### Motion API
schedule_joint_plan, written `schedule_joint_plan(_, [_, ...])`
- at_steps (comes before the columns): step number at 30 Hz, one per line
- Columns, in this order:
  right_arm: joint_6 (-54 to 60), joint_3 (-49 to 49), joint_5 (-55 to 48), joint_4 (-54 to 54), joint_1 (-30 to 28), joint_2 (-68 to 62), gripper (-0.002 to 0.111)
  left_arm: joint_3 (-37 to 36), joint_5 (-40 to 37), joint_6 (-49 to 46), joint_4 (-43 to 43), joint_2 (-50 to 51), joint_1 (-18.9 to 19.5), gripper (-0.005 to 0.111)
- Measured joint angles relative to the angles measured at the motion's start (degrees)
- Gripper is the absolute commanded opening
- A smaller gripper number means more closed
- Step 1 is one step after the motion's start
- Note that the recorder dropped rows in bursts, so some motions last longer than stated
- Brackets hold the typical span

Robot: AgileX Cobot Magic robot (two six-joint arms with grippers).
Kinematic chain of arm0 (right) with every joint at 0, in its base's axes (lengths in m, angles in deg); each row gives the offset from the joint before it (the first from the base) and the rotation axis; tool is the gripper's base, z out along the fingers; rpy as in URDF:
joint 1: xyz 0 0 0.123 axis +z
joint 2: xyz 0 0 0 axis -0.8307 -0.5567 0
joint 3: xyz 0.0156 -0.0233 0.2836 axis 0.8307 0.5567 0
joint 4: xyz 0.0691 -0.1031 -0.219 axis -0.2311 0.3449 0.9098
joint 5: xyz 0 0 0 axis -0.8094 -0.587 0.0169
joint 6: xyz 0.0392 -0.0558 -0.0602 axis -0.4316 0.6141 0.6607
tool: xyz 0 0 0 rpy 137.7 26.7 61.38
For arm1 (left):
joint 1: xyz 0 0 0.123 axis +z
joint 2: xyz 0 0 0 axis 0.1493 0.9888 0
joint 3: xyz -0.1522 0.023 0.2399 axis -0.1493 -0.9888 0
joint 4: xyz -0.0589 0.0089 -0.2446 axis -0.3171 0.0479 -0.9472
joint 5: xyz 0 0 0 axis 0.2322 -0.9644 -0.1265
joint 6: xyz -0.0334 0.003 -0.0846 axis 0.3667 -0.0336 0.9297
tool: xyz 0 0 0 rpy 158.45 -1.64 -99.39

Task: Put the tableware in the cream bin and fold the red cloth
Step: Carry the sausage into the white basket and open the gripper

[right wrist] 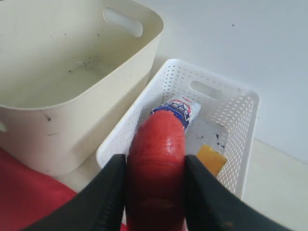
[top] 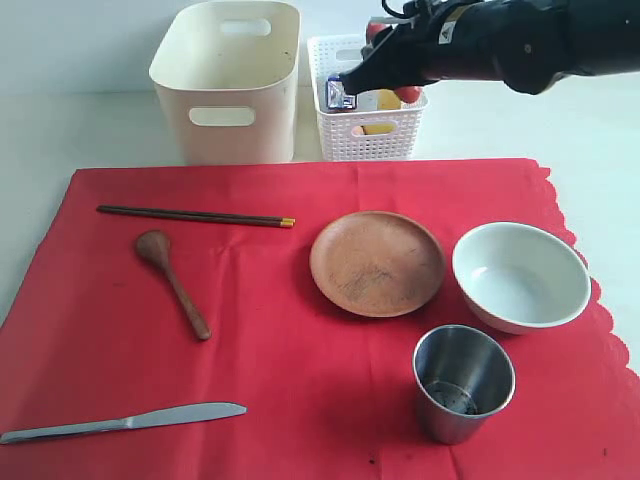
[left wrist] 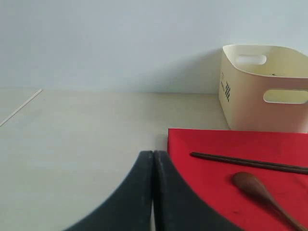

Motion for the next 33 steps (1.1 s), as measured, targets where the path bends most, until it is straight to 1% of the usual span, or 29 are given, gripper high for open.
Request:
schedule_joint_plan(8, [0.0,-8.4,0.0,-0.3,0.0,-8.2,0.0,0.0,0.0,0.0,0.0,0.0,0.0,0.0])
schedule_joint_plan(13, [0.0,-10.5,-0.1,-0.3,-0.7,-10.1,0.0,0.0,0.0,0.0,0.0,0.0,0.0,0.0])
schedule_joint_plan(26, [-2.4,-12.9,1.5,-0.3,-7.0,-13.4,0.0,0.0,0.0,0.0,0.0,0.0,0.0,0.0])
schedule_joint_plan(29, [-2.7,-18.2,-0.9,-0.3,-8.6,-15.1,0.0,0.0,0.0,0.0,0.0,0.0,0.0,0.0])
schedule_joint_plan(33, [-2.1,-30.0,-9.3,0.0,-9.0,-20.4,0.0,0.0,0.0,0.0,0.0,0.0,0.0,0.0])
